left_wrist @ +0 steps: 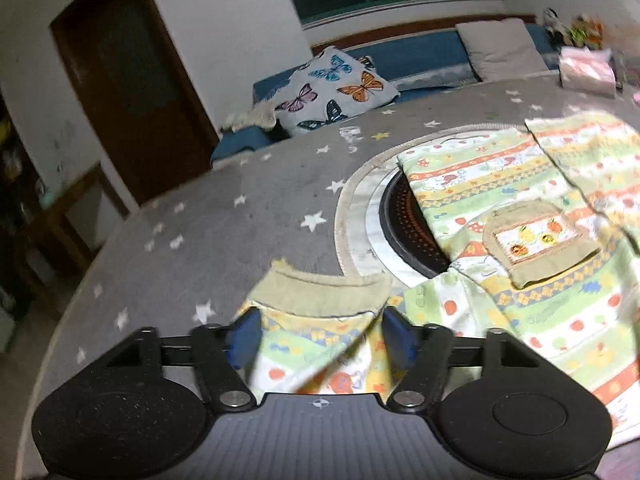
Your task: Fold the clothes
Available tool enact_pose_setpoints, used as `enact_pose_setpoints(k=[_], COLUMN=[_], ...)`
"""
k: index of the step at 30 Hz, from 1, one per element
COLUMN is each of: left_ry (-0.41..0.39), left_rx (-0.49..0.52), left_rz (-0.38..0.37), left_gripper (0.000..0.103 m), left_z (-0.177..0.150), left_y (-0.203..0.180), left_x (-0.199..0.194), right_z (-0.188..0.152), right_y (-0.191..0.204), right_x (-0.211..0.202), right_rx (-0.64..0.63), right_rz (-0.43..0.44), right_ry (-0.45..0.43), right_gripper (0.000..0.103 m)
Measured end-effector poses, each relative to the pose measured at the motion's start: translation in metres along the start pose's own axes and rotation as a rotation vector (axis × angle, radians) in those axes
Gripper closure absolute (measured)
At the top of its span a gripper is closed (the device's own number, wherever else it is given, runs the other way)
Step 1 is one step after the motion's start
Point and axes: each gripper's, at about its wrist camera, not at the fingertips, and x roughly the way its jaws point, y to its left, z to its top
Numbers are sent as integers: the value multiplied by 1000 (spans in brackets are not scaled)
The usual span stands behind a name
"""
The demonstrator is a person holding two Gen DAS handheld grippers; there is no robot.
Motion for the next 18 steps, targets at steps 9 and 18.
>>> enact_pose_setpoints(k=[9, 18], left_ry=[15, 118], left_rx=[-340, -557], left_rz=[148, 268], left_gripper=[98, 97], left_z=[-8, -52], left_y=[73, 128], left_x=[0, -23], right_z=[0, -4], right_y=[-2, -12], right_x=[-2, -2], right_rx=[-6, 34], right_rz=[-38, -21], right_ry=[-8, 1], right_gripper=[45, 45])
